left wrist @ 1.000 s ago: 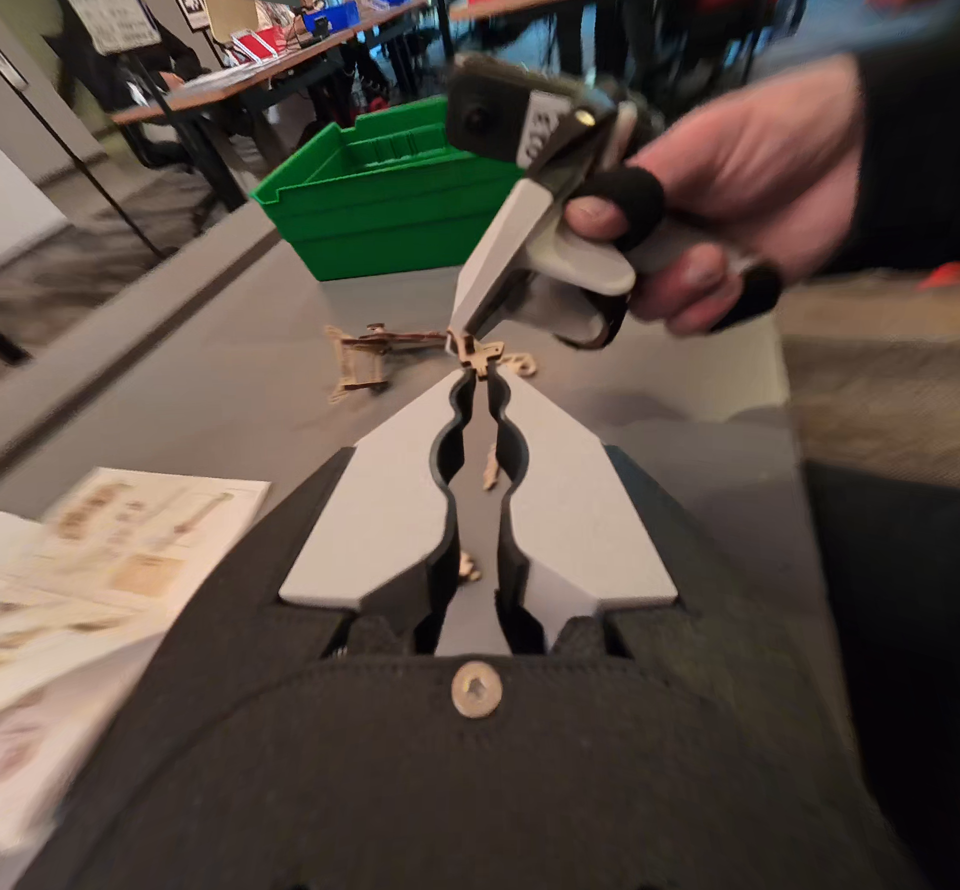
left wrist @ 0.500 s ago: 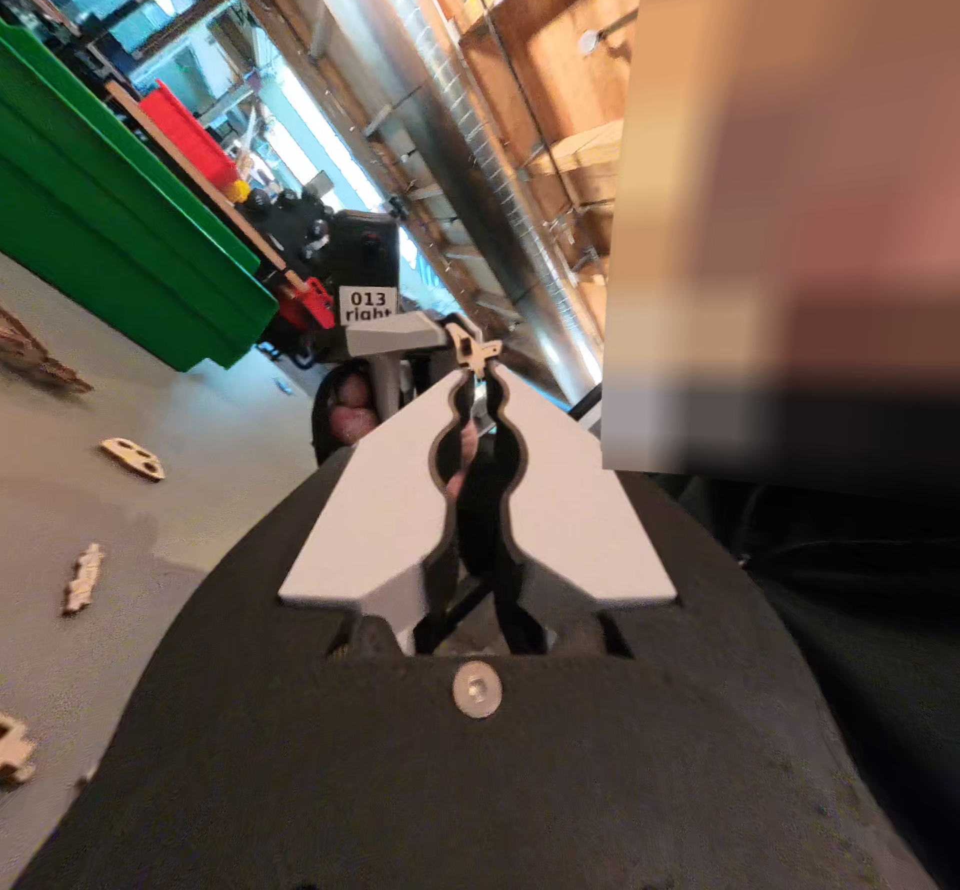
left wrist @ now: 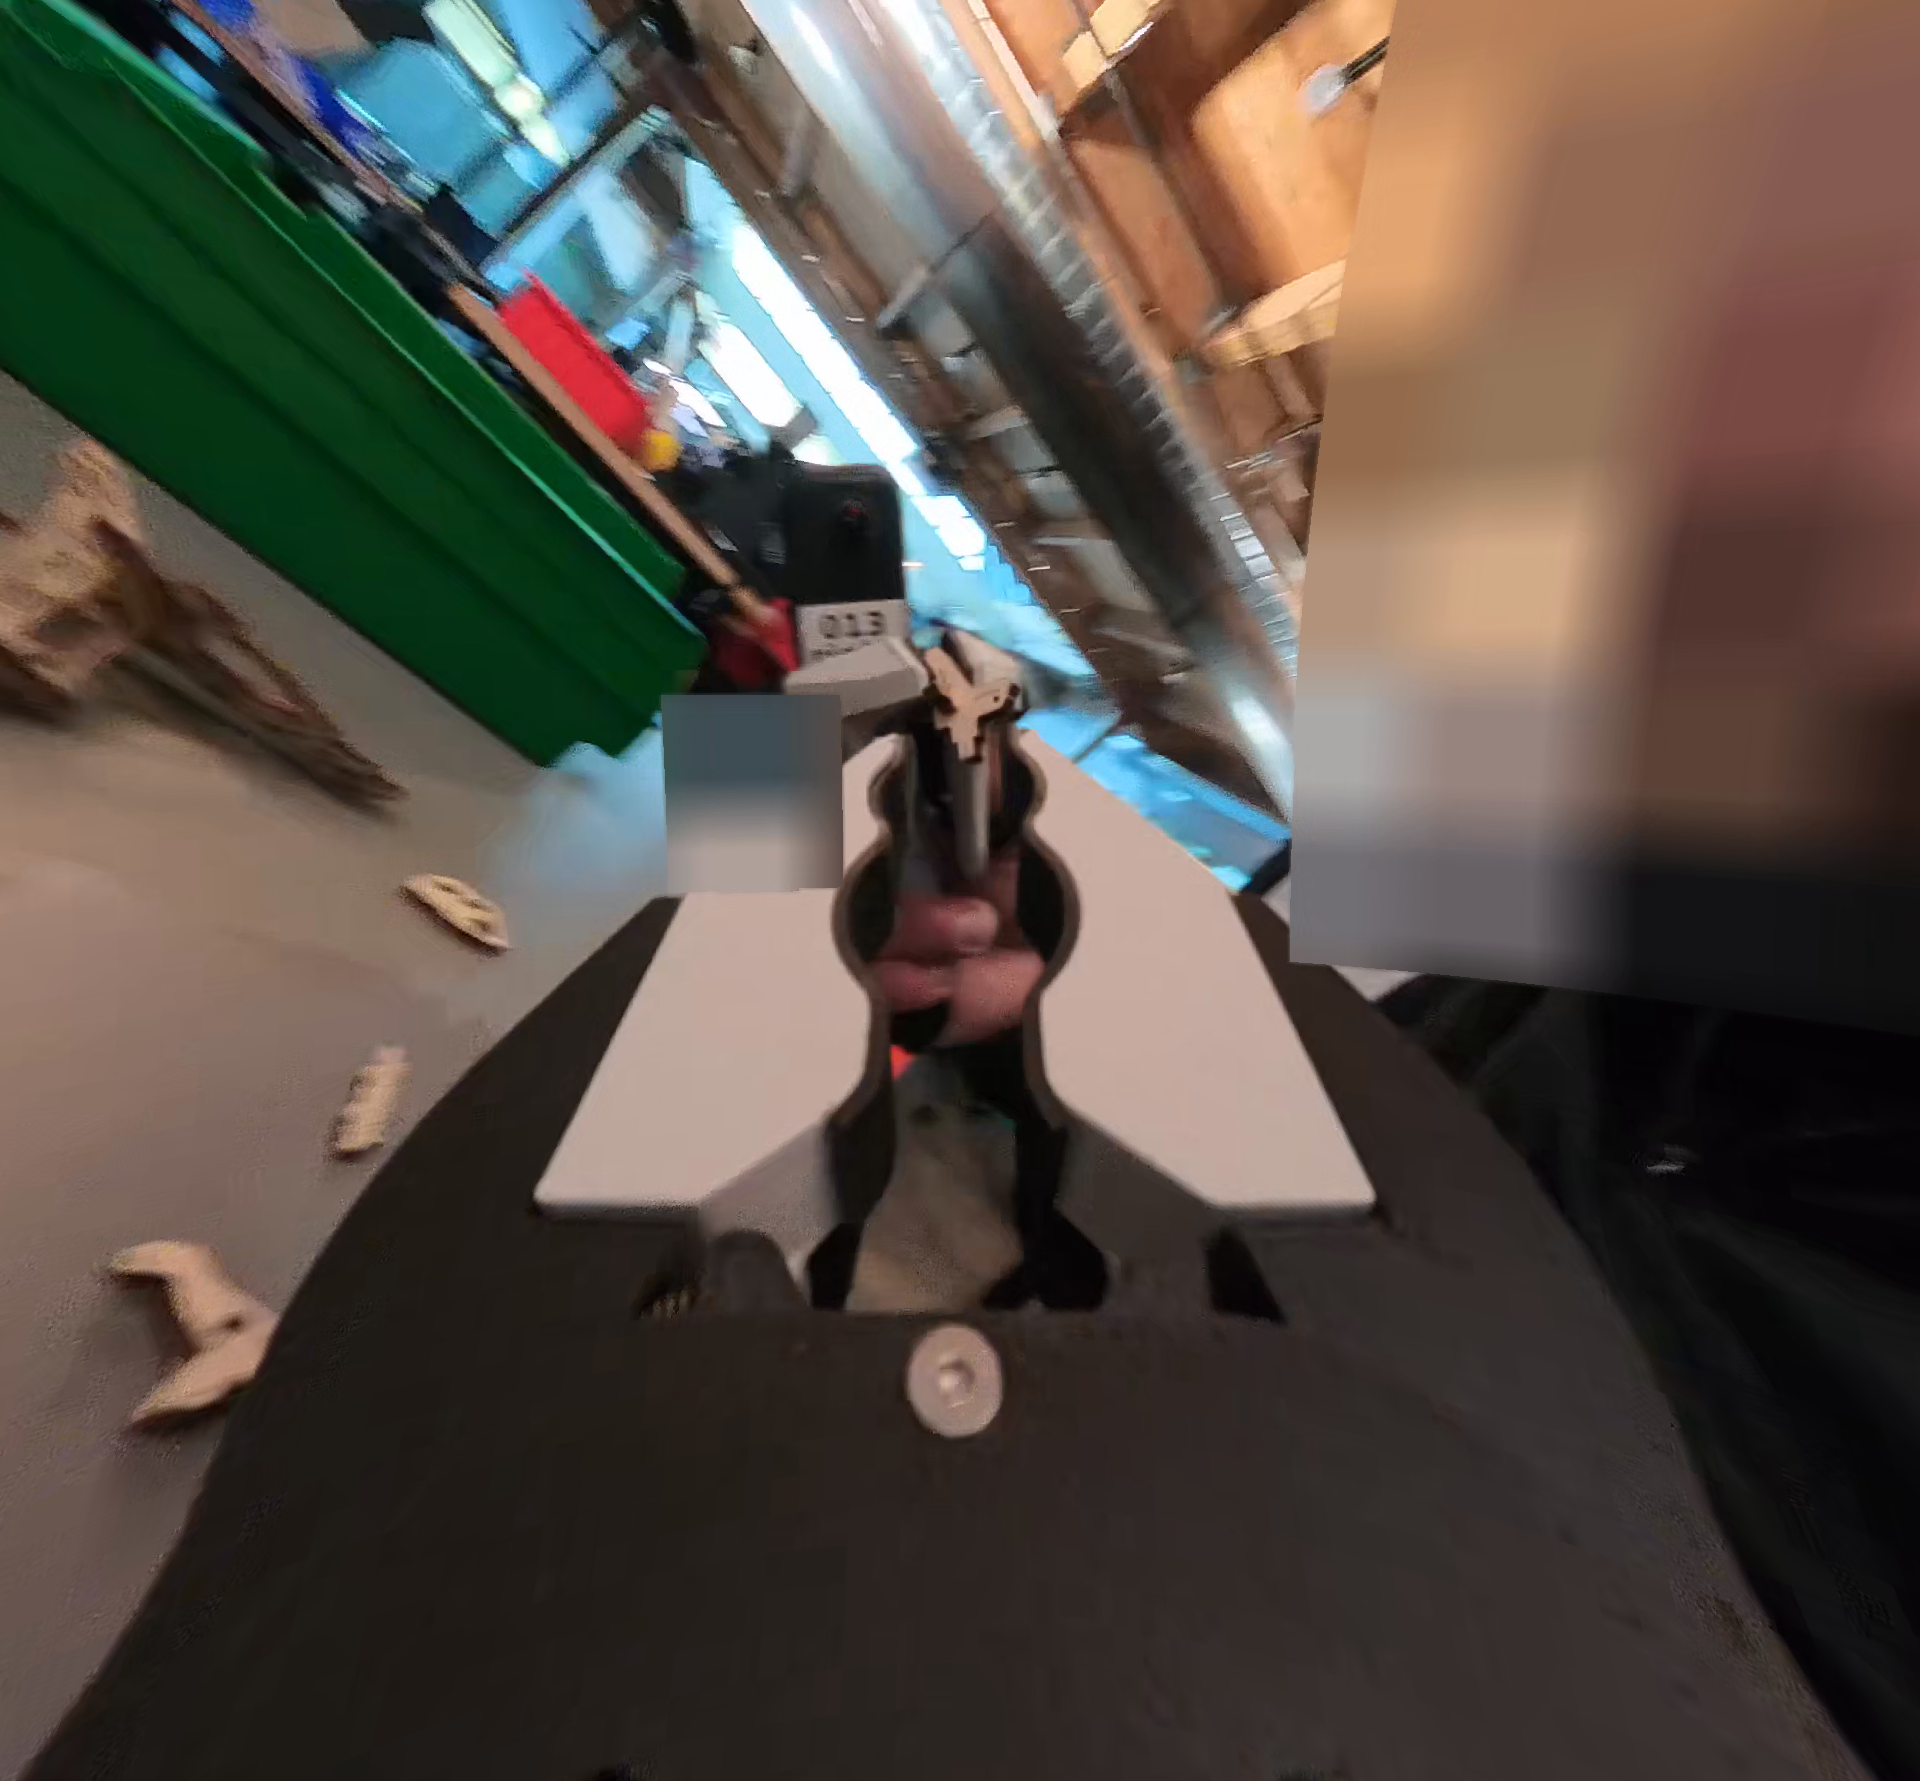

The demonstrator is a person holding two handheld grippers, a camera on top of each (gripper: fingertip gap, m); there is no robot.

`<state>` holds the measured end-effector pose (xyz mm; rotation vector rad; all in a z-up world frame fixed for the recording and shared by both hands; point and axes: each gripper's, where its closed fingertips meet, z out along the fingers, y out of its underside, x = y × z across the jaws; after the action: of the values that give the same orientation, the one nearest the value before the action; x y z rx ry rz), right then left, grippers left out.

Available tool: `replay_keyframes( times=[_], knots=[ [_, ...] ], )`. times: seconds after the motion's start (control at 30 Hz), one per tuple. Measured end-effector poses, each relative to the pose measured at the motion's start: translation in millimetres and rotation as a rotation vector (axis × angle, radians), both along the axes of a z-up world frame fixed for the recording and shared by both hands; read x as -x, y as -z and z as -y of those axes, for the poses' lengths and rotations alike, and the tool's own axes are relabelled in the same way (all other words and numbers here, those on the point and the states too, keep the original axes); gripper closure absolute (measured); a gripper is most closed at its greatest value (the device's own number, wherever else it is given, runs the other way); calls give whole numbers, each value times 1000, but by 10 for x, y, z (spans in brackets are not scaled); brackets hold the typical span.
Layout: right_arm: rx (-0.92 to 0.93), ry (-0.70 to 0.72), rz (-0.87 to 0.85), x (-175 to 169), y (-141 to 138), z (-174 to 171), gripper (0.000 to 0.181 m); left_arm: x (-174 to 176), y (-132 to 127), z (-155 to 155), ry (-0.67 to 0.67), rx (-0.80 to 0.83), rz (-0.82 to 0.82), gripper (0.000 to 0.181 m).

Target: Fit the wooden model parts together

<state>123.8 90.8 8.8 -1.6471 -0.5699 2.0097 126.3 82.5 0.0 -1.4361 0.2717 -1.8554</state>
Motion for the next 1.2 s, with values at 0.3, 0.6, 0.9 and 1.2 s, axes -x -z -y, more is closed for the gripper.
replay_keyframes(
  times=[0.3, 0.6, 0.9, 1.2],
  knots=[
    [13, 49, 135, 9, 180, -74, 177, -18, 65, -86, -326, -444, -584, 175],
    [-16, 65, 151, 27, 160, -83, 173, 69, 71, -162, -258, -217, -394, 180],
    [-65, 50, 166, 66, 191, -29, 179, 58, 48, -113, -173, -128, -265, 180],
    [-163, 76, 246, 111, 228, -16, 176, 84, 43, -112, -179, -121, -251, 180]
  ],
)
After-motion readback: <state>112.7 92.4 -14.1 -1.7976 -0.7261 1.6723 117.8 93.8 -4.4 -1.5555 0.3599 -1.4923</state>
